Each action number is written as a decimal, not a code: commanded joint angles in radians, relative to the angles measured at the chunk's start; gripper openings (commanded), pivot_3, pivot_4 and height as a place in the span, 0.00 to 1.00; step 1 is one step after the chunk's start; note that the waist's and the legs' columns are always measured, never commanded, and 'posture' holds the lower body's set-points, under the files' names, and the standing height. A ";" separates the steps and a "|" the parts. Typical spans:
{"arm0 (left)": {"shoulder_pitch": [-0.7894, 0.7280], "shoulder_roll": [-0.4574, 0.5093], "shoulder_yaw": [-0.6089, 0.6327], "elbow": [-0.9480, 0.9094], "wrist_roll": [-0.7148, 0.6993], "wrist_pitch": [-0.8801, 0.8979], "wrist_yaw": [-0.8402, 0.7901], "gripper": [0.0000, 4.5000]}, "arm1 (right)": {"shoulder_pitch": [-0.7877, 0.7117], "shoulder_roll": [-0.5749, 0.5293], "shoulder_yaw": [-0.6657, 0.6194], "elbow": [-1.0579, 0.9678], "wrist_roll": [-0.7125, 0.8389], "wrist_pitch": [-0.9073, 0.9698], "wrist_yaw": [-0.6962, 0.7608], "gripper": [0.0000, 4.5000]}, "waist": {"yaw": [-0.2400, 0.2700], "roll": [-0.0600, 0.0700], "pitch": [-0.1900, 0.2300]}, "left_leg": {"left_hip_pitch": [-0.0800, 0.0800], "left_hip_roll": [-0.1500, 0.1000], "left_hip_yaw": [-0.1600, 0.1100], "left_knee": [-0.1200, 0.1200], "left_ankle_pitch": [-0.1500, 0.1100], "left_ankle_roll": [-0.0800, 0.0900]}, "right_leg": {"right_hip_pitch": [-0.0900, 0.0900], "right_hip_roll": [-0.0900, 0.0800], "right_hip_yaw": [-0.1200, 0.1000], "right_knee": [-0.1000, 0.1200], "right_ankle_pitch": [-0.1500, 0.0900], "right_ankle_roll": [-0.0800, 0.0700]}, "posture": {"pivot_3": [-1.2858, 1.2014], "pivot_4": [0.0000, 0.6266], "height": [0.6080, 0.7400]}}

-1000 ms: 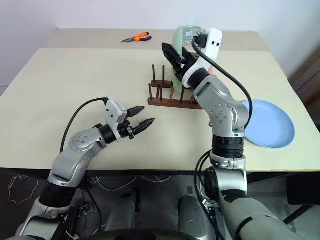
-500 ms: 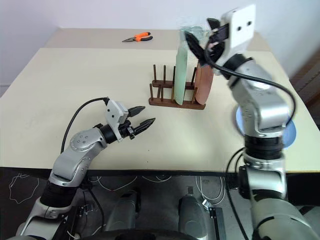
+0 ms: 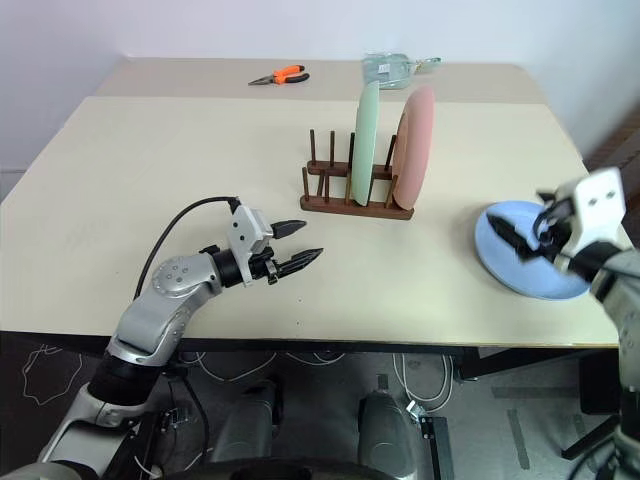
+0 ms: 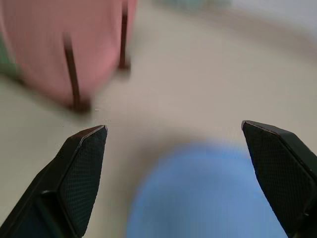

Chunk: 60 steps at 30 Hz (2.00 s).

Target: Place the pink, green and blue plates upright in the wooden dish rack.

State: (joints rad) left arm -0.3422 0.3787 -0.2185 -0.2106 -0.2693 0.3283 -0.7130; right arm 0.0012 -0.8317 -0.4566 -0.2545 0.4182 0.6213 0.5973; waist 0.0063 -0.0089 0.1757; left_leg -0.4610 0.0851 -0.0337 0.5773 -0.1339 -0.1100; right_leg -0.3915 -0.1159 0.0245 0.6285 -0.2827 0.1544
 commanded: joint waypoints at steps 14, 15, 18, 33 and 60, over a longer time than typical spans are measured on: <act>-0.042 -0.019 0.011 0.009 0.017 -0.038 -0.038 0.66 | -0.044 0.105 0.194 0.077 -0.235 0.015 -0.209 0.12 | -0.011 0.000 0.000 | 0.000 -0.001 0.000 0.001 0.000 0.000 | 0.001 0.000 0.000 0.000 0.000 0.000 | 0.52 0.24 1.00; -0.040 -0.018 0.011 0.007 0.018 -0.039 -0.038 0.66 | -0.049 0.104 0.195 0.077 -0.238 0.011 -0.208 0.02 | -0.013 0.000 0.000 | 0.000 -0.001 0.000 0.001 0.000 0.000 | 0.001 0.000 0.000 0.000 0.000 0.000 | 0.52 0.24 1.00; -0.039 -0.018 0.015 0.007 0.021 -0.040 -0.032 0.66 | -0.065 0.099 0.199 0.073 -0.266 -0.014 -0.216 0.01 | -0.015 0.000 0.000 | 0.000 0.000 -0.001 0.001 0.000 0.000 | 0.001 0.000 0.000 0.000 0.000 0.000 | 0.52 0.24 1.00; -0.027 0.064 0.122 0.138 0.087 -0.182 0.022 0.66 | -0.936 0.450 0.042 -0.174 0.637 0.074 -0.453 0.01 | -0.018 0.009 0.003 | -0.001 0.000 -0.001 -0.002 0.000 0.002 | 0.000 0.001 -0.001 0.002 0.001 0.005 | 0.52 0.24 1.00; 0.054 0.120 0.256 0.235 0.150 -0.350 0.128 0.66 | -0.976 0.891 0.272 0.208 0.670 0.046 -0.876 0.01 | -0.021 0.009 0.003 | -0.002 0.000 0.000 -0.003 0.000 0.002 | -0.003 0.001 -0.001 0.004 0.002 0.004 | 0.52 0.24 1.00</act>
State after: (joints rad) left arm -0.2788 0.5013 0.0439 0.0648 -0.1185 -0.0251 -0.5864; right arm -0.9377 0.0580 -0.1746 -0.0433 1.1002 0.6862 -0.3037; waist -0.0148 0.0000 0.1790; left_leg -0.4628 0.0856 -0.0339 0.5745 -0.1338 -0.1083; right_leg -0.3949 -0.1148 0.0234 0.6327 -0.2807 0.1588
